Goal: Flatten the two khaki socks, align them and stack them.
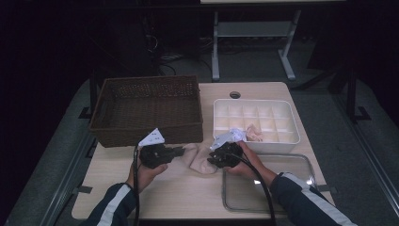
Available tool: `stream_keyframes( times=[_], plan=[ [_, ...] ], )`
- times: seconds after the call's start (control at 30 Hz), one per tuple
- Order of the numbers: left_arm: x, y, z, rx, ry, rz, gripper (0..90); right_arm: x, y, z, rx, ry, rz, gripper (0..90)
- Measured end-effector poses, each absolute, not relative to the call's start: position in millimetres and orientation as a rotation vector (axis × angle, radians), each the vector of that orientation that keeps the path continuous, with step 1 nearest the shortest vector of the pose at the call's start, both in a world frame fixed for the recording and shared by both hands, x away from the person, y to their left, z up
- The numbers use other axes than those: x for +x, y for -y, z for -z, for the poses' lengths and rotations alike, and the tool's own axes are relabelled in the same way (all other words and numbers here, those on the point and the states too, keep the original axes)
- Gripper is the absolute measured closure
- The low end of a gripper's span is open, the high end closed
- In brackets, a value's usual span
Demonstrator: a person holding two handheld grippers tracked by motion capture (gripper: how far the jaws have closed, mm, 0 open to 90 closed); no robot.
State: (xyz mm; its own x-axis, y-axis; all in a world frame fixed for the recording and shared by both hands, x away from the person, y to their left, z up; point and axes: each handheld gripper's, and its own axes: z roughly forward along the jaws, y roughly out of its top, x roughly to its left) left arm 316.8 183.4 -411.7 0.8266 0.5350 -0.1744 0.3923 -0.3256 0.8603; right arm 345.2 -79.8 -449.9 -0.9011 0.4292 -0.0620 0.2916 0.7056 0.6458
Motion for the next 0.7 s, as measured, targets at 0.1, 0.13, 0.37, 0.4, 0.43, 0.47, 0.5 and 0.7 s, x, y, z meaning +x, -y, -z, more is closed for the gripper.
stream_keyframes(
  times=[0.1,0.13,0.37,0.4,0.43,0.47,0.5,0.7],
  plan=[
    [316,-166,411,1.955,-0.642,-0.136,86.2,346,78,450,0.584,-2.702,-0.975,73.6],
    [316,-160,413,1.970,-0.616,-0.128,85.6,347,78,451,0.586,-2.699,-0.983,73.7],
    [325,-125,433,2.040,-0.586,-0.073,73.7,350,79,450,0.598,-2.696,-0.987,73.0],
    [326,-124,435,2.046,-0.588,-0.072,70.4,351,81,449,0.593,-2.693,-0.988,72.9],
    [327,-123,437,2.042,-0.588,-0.059,69.4,351,82,448,0.602,-2.694,-0.991,72.4],
    [326,-124,437,2.041,-0.587,-0.052,65.2,352,84,447,0.608,-2.690,-0.990,71.3],
    [326,-124,436,2.046,-0.590,-0.057,60.8,352,85,447,0.610,-2.690,-0.993,70.7],
    [319,-139,416,1.997,-0.610,-0.136,38.7,351,91,442,0.620,-2.688,-0.990,69.5]
  ],
)
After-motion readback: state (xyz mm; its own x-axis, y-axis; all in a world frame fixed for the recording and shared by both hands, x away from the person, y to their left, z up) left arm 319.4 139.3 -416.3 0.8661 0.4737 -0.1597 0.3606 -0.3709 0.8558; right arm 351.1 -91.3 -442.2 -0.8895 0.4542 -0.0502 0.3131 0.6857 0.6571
